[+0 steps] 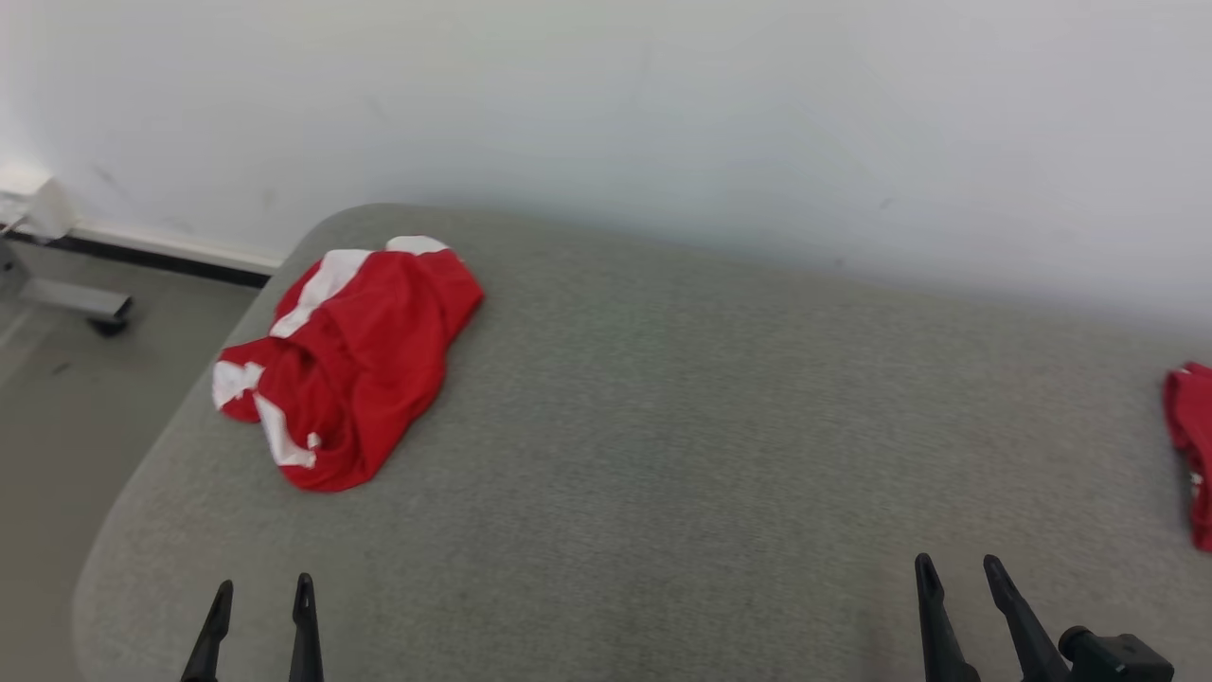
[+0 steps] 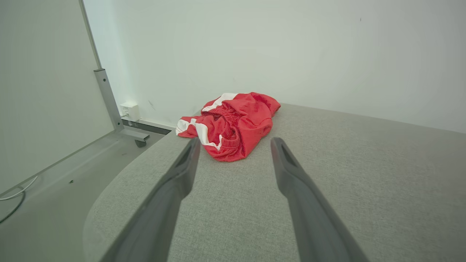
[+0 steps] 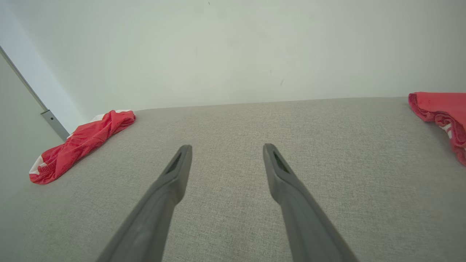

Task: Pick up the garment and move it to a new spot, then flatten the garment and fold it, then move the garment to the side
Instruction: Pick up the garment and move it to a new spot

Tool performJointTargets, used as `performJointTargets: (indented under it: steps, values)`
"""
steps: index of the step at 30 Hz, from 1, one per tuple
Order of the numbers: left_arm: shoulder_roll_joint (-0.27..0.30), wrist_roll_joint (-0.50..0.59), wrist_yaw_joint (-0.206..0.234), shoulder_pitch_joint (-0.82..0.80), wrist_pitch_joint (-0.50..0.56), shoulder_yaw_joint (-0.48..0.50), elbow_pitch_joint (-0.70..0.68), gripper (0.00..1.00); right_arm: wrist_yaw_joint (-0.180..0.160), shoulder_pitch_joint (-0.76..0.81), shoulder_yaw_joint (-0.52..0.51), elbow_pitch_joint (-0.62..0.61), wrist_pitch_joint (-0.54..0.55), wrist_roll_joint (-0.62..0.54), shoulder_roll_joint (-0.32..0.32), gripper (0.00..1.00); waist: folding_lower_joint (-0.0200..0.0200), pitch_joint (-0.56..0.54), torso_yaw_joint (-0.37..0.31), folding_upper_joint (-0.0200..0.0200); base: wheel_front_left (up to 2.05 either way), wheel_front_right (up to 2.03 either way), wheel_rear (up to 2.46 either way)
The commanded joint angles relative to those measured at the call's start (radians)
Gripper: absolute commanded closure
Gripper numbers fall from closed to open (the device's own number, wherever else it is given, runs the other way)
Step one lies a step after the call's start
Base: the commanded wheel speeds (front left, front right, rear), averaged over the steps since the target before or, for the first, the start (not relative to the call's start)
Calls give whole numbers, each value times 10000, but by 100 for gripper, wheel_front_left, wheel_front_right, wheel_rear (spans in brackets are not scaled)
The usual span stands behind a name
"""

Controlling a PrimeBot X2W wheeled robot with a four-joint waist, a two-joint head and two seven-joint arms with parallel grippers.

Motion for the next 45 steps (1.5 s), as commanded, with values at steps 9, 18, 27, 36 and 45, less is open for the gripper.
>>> performJointTargets:
  steps: [9,18,27,36,45]
  values:
    - [228,-183,82,209,-28,201,28,0,-26,31,229,208,-102,122,41,0,-1,-69,1982,0,0,0,0]
    - [179,-202,269,476,-28,341,-284,0,-28,-87,365,242,-54,123,58,0,-1,-18,2257,0,0,0,0]
    - [338,-428,287,28,-26,462,-207,0,-26,-177,242,170,-25,21,-24,0,-1,181,1979,0,0,0,0]
    - [699,-871,171,-2212,99,503,158,0,-26,-750,-117,-397,302,-180,-426,0,-1,1354,998,0,0,0,0]
    - [1463,-1318,34,-5668,245,562,1306,0,-28,-1830,-716,-1159,592,-354,-968,0,-1,3514,-699,0,0,0,0]
